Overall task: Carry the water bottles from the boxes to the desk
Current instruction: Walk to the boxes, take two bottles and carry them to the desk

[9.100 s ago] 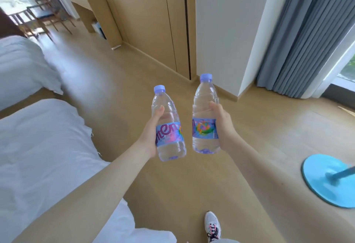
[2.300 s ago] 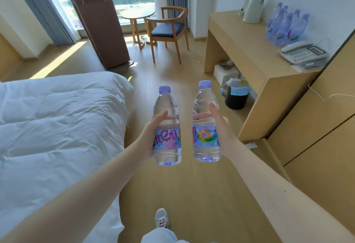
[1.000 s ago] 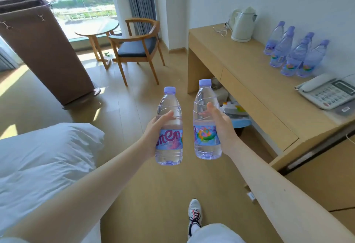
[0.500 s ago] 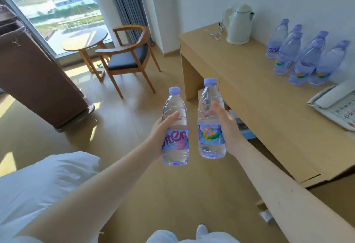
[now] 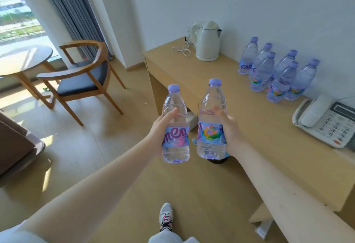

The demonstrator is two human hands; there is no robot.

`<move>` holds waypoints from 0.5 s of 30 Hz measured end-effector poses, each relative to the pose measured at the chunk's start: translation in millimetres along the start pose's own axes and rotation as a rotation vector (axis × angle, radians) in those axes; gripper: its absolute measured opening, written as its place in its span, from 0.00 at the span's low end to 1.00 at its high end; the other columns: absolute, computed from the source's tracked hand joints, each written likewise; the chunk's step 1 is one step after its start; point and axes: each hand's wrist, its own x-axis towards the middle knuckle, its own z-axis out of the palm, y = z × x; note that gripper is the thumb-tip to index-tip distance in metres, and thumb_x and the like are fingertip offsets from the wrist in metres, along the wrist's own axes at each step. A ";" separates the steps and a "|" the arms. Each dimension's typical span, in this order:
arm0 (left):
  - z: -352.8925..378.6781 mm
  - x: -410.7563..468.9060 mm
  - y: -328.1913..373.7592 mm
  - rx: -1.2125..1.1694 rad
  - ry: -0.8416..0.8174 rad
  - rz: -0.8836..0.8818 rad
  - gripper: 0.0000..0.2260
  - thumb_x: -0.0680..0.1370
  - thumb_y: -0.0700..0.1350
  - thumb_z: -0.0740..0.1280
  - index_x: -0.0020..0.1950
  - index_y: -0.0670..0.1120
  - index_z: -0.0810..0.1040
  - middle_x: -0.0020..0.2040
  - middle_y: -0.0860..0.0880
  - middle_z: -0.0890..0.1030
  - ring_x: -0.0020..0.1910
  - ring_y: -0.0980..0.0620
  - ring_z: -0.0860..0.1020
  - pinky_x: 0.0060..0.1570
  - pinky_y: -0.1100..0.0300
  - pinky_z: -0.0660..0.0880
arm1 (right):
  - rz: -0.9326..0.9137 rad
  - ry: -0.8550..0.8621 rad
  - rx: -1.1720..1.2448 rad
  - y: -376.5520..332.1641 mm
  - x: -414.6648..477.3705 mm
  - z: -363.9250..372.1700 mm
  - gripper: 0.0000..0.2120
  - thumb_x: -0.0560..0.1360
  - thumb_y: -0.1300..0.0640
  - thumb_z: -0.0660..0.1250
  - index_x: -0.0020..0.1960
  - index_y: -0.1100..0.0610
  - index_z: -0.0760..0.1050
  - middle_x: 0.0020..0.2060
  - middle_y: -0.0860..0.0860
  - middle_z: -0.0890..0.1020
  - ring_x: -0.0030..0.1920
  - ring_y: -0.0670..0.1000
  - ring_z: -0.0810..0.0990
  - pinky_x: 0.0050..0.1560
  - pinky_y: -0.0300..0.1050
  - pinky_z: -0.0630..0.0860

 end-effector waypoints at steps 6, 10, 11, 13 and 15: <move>-38.8 77.3 65.3 -0.012 -0.066 -0.055 0.31 0.65 0.63 0.72 0.61 0.46 0.76 0.43 0.45 0.82 0.38 0.48 0.82 0.40 0.55 0.80 | -0.047 0.106 -0.097 -21.9 69.5 43.0 0.35 0.54 0.43 0.76 0.55 0.59 0.75 0.43 0.56 0.83 0.41 0.54 0.84 0.47 0.52 0.81; -53.0 120.1 98.4 -0.022 -0.107 -0.068 0.31 0.68 0.62 0.70 0.64 0.45 0.75 0.44 0.45 0.83 0.36 0.49 0.82 0.37 0.56 0.80 | -0.079 0.222 -0.153 -28.9 105.6 64.8 0.38 0.52 0.39 0.74 0.56 0.59 0.75 0.47 0.56 0.83 0.45 0.55 0.85 0.51 0.53 0.81; -54.4 130.2 104.5 -0.024 -0.121 -0.063 0.34 0.65 0.62 0.70 0.65 0.44 0.74 0.45 0.45 0.83 0.38 0.48 0.82 0.38 0.56 0.81 | -0.091 0.255 -0.154 -30.3 113.8 68.0 0.36 0.51 0.39 0.74 0.54 0.57 0.75 0.48 0.56 0.83 0.48 0.55 0.84 0.53 0.53 0.80; -55.1 148.4 111.9 -0.038 -0.154 -0.068 0.38 0.62 0.63 0.71 0.67 0.44 0.74 0.47 0.44 0.82 0.40 0.47 0.82 0.42 0.54 0.80 | -0.106 0.317 -0.166 -33.1 129.5 72.3 0.32 0.51 0.38 0.73 0.50 0.53 0.75 0.50 0.56 0.83 0.51 0.55 0.84 0.56 0.53 0.79; -53.6 164.3 117.1 -0.037 -0.171 -0.079 0.37 0.61 0.62 0.71 0.66 0.45 0.74 0.47 0.44 0.82 0.40 0.47 0.82 0.42 0.53 0.80 | -0.113 0.357 -0.186 -37.6 144.7 73.9 0.33 0.50 0.38 0.72 0.51 0.53 0.75 0.49 0.55 0.83 0.51 0.53 0.84 0.54 0.50 0.80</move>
